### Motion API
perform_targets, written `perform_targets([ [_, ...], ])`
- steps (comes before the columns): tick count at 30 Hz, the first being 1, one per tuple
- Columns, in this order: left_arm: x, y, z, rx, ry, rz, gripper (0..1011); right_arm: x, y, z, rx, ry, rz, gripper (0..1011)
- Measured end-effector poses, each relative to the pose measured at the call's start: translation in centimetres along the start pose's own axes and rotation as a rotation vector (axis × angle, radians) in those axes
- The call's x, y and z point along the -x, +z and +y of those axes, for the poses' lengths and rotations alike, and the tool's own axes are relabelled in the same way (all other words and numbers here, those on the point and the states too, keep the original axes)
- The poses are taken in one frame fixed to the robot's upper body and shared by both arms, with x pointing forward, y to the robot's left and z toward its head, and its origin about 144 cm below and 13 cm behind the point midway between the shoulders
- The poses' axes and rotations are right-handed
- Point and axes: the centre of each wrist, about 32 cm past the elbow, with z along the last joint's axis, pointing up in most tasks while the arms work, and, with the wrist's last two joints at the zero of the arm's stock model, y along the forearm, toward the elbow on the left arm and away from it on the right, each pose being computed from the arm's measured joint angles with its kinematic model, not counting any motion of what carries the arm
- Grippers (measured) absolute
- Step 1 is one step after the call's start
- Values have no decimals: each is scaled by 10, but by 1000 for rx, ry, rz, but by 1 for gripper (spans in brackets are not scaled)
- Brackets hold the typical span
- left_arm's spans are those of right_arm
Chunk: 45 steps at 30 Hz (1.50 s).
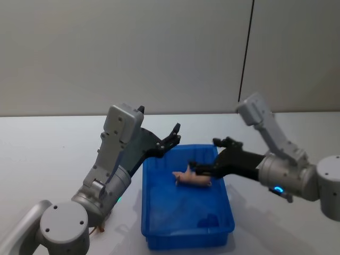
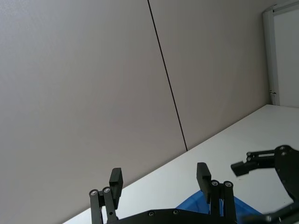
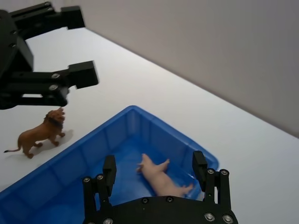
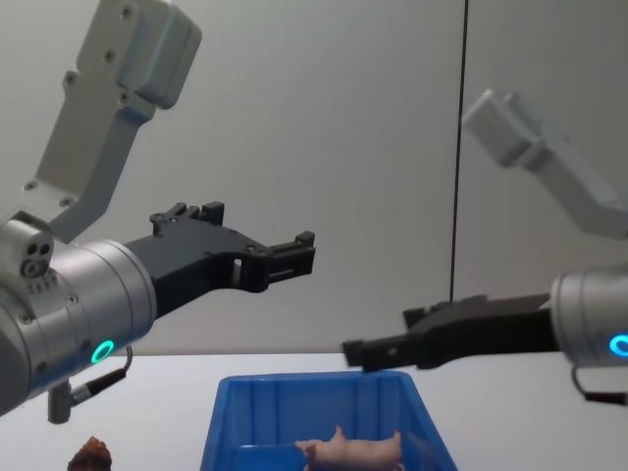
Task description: Pick up the two dolls from the table and place them into the box.
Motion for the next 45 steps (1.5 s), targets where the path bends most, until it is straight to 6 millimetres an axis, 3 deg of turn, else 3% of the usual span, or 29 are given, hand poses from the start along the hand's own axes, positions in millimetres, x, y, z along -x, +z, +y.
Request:
perform_targets([
  [25, -4, 1, 5, -29, -4, 28, 1003, -20, -14, -65, -95, -355, 42, 1001],
  [35, -8, 5, 28, -128, 35, 94, 1003, -27, -22, -92, -112, -514, 67, 1001],
  [45, -4, 11, 64, -268, 103, 169, 1003, -33, -27, -113, -126, -628, 82, 1001],
])
